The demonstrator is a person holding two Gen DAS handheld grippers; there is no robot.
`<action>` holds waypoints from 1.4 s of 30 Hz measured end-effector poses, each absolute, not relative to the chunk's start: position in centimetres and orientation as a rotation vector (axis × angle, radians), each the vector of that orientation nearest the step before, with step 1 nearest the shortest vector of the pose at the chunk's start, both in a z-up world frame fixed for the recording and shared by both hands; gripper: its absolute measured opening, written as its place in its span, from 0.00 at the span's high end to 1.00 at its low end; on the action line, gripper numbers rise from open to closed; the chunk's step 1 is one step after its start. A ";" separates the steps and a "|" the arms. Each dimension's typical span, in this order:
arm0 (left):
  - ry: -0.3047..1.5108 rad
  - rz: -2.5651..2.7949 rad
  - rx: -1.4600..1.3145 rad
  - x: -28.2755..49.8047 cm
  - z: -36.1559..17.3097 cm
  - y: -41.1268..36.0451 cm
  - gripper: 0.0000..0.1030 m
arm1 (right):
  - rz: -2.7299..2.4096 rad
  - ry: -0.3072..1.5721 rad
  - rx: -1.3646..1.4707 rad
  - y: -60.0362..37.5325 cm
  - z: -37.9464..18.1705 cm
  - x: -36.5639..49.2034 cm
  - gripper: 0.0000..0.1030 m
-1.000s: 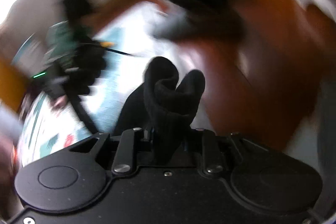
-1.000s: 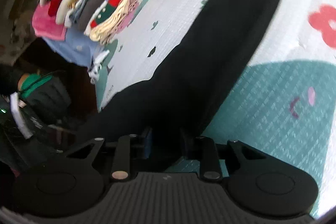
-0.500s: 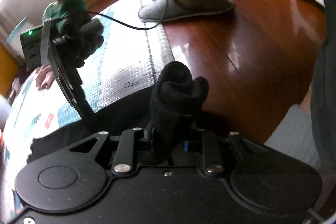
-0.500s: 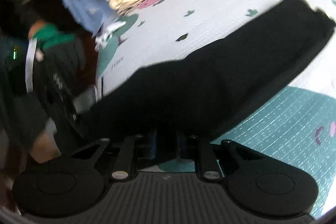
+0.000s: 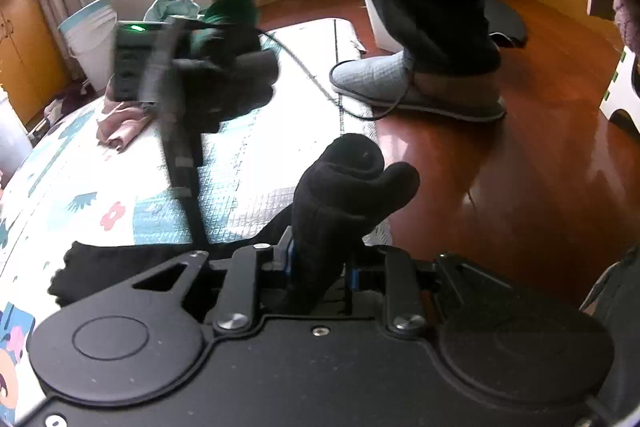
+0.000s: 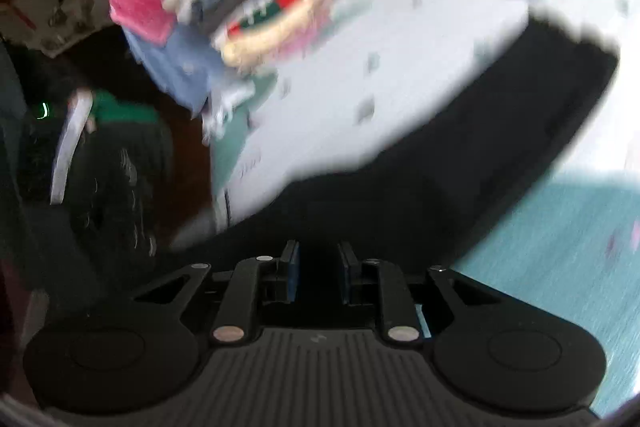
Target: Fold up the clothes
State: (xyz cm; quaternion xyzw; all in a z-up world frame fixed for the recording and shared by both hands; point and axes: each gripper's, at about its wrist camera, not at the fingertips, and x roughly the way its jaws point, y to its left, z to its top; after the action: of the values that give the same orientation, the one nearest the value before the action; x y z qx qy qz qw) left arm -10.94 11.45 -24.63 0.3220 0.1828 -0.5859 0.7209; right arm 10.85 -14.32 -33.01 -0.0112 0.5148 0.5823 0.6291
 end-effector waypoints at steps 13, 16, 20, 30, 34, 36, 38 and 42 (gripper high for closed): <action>0.480 -1.348 0.744 -11.7 -25.7 13.0 0.78 | 1.274 1.214 0.029 -14.5 -33.8 10.7 0.77; 0.524 -1.383 0.654 -9.9 -23.9 12.7 0.78 | 1.222 1.227 0.056 -13.9 -34.3 11.9 0.80; 0.551 -1.381 0.526 -7.0 -20.8 13.0 0.78 | 1.263 1.211 -0.018 -13.2 -34.1 11.6 0.80; 0.569 -1.243 0.012 6.4 -15.4 16.4 0.78 | 1.104 1.435 0.550 -17.8 -36.8 16.5 0.66; 0.657 -1.180 -0.162 12.5 -17.2 17.7 0.78 | 1.093 1.430 0.621 -18.2 -36.9 17.4 0.64; 0.697 -1.154 -0.205 14.9 -18.8 17.9 0.78 | 1.054 1.434 0.683 -18.8 -37.4 17.8 0.64; 0.741 -1.132 -0.252 17.1 -20.5 18.0 0.78 | 1.008 1.435 0.732 -19.5 -37.9 18.0 0.64; 0.805 -1.091 -0.287 20.0 -23.7 18.2 0.78 | 0.939 1.434 0.790 -20.9 -38.7 18.0 0.64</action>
State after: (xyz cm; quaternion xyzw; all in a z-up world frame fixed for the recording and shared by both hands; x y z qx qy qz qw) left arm 19.99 18.23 -23.68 -0.1324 0.3711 -0.5028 0.7694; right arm 17.97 -20.88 -38.73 0.3390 0.6153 0.4030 0.5866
